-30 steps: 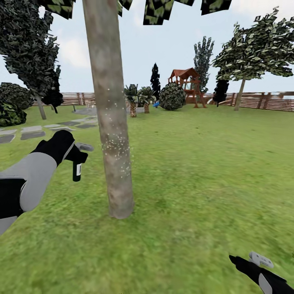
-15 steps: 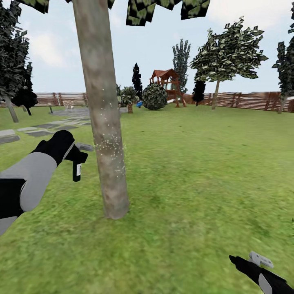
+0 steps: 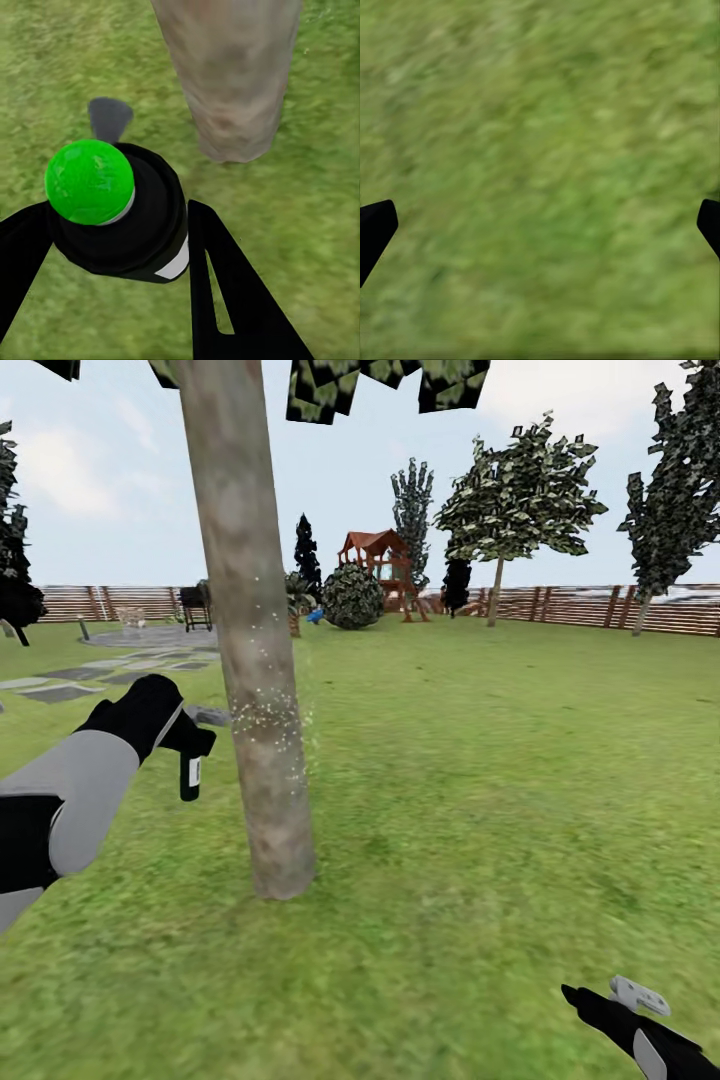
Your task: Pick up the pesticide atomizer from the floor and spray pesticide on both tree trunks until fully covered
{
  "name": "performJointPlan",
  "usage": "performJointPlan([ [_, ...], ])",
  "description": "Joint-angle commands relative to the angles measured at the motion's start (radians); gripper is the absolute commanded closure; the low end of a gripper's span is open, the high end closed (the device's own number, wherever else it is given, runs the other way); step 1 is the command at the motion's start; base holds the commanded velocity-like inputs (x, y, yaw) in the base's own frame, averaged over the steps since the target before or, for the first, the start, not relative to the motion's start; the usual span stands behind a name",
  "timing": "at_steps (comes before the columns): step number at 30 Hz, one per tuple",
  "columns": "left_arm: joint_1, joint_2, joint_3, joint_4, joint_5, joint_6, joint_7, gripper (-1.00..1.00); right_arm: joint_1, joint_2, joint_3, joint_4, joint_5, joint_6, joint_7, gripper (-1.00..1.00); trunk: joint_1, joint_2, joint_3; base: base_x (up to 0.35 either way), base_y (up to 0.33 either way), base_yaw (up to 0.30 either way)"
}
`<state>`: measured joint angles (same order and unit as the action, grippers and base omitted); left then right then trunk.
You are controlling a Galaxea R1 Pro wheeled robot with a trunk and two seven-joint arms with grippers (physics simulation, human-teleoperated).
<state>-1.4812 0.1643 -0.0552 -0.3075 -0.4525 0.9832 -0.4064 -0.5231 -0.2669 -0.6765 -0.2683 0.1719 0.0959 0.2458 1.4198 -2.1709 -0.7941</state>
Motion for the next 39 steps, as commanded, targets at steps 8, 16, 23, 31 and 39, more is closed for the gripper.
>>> performJointPlan([
  [8, -0.1, -0.018, 0.0, 0.001, 0.0, 0.012, 0.0, 1.0, 0.0, 0.0, 0.0, 0.0, 0.001, 0.0, 0.0, -1.0, 0.0, 0.0, 0.0, 0.0, 0.022, -0.001],
  [16, -0.197, -0.049, 0.0, 0.001, 0.003, 0.015, -0.002, 1.0, 0.0, 0.0, 0.0, 0.0, 0.001, 0.001, 0.0, -1.0, 0.0, 0.0, 0.0, 0.0, 0.0, -0.004],
  [23, -0.245, -0.046, 0.0, 0.006, 0.003, 0.017, -0.006, 1.0, 0.0, 0.0, 0.0, 0.0, 0.0, 0.0, 0.0, -1.0, 0.0, 0.0, 0.0, 0.0, 0.0, -0.137],
  [31, -0.248, -0.04, -0.002, 0.006, 0.002, 0.017, -0.006, 1.0, 0.0, 0.0, 0.0, 0.0, 0.001, 0.0, -0.002, -1.0, 0.0, 0.0, 0.0, 0.0, 0.0, -0.004],
  [39, -0.254, -0.04, -0.002, 0.005, 0.002, 0.017, -0.006, 1.0, 0.0, 0.0, 0.0, 0.0, 0.001, 0.0, -0.002, -1.0, 0.0, 0.0, 0.0, -0.154, 0.122, -0.003],
])
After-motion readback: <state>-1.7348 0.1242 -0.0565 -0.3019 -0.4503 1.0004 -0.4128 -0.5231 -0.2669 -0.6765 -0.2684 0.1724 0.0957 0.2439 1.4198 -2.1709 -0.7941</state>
